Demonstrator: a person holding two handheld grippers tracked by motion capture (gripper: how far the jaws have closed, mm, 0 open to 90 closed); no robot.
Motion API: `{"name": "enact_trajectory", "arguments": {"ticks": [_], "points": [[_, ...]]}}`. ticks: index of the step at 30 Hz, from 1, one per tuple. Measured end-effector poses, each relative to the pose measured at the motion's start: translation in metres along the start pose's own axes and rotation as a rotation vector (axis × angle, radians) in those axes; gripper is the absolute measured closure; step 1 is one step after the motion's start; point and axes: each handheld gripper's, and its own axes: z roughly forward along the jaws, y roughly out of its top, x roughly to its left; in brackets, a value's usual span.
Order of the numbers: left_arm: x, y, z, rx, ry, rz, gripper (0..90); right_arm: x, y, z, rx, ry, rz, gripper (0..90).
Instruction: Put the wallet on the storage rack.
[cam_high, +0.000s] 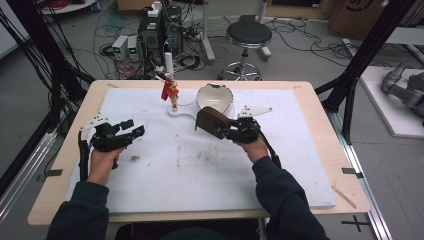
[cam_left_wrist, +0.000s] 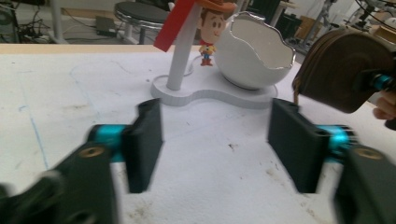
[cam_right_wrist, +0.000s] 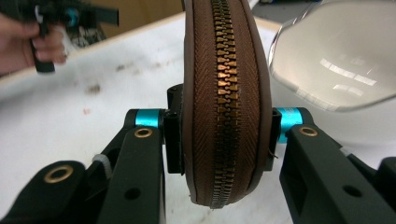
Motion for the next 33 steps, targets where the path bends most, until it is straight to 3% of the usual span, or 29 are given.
{"name": "enact_trajectory", "arguments": {"ticks": [2,7,13,17,21,25,28,32,33], "points": [[0.001,0.003,-0.004,0.002,0.03,0.034,21.1,-0.003,0.014,-0.004,-0.021,0.0,0.016,64.6],[0.003,0.002,-0.01,0.029,0.065,0.085,20.3,-0.009,0.038,-0.009,-0.066,-0.023,0.018,64.6],[0.008,0.0,-0.014,0.027,0.067,0.063,20.3,-0.021,0.059,-0.007,-0.062,-0.098,-0.019,64.5],[0.01,-0.001,-0.015,0.024,0.064,0.049,20.3,-0.04,0.07,0.006,-0.019,-0.169,-0.04,64.4],[0.01,-0.002,-0.014,0.017,0.056,0.037,20.3,-0.052,0.071,0.022,0.024,-0.195,-0.071,64.4],[0.011,-0.003,-0.015,0.015,0.053,0.028,20.3,-0.064,0.067,0.038,0.103,-0.208,-0.116,64.4],[0.011,-0.003,-0.015,0.009,0.053,0.022,20.3,-0.071,0.063,0.047,0.103,-0.226,-0.145,64.4],[0.012,-0.004,-0.015,0.009,0.05,0.016,20.3,-0.077,0.056,0.055,0.136,-0.216,-0.141,63.5],[0.012,-0.004,-0.015,0.013,0.05,0.018,20.3,-0.08,0.052,0.057,0.145,-0.206,-0.107,55.4]]}}
